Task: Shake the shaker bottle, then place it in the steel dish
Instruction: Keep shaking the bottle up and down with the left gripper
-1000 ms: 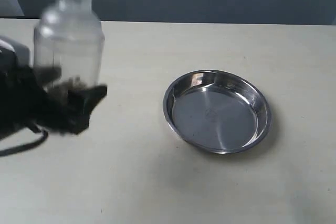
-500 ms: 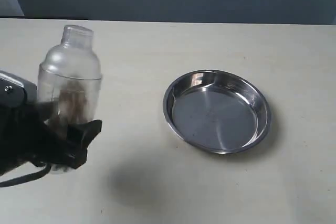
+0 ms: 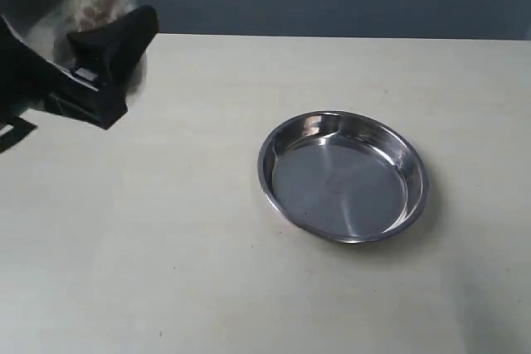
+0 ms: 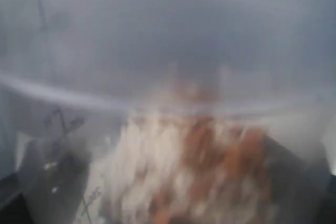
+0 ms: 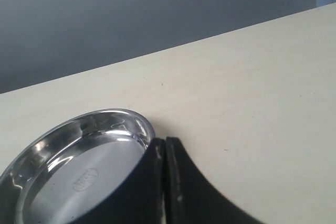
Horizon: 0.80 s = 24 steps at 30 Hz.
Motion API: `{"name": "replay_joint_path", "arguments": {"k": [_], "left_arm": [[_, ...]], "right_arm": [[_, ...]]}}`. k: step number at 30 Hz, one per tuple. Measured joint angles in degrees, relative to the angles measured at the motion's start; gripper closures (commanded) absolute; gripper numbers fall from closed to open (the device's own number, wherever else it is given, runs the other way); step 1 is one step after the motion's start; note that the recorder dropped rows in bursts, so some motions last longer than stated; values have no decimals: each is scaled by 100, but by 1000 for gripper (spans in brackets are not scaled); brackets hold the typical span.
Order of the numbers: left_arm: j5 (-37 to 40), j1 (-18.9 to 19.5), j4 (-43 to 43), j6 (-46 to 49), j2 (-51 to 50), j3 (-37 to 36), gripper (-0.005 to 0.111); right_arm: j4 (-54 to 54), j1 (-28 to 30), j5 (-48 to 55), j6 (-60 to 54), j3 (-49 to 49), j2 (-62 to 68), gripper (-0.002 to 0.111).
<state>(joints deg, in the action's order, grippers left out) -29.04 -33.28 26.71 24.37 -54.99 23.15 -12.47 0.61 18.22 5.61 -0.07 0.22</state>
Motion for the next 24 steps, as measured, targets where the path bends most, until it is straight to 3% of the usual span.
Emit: {"name": "replay_joint_path", "arguments": {"k": [2, 5, 8, 11, 15, 18, 21, 24], "left_arm": [[494, 30, 662, -75, -830, -567, 107], [1030, -158, -20, -601, -1034, -769, 107], [503, -288, -892, -829, -510, -342, 107], [14, -146, -485, -461, -221, -60, 107], [262, 38, 487, -243, -1094, -728, 107], [667, -7, 150, -508, -1214, -903, 107], [195, -68, -617, -741, -554, -456, 107], [-231, -54, -362, -446, -7, -26, 107]], "right_arm": [[0, 0, 0, 0, 0, 0, 109], [0, 0, 0, 0, 0, 0, 109], [0, 0, 0, 0, 0, 0, 109], [0, 0, 0, 0, 0, 0, 109], [0, 0, 0, 0, 0, 0, 109], [0, 0, 0, 0, 0, 0, 109], [0, 0, 0, 0, 0, 0, 109], [0, 0, 0, 0, 0, 0, 109]]}}
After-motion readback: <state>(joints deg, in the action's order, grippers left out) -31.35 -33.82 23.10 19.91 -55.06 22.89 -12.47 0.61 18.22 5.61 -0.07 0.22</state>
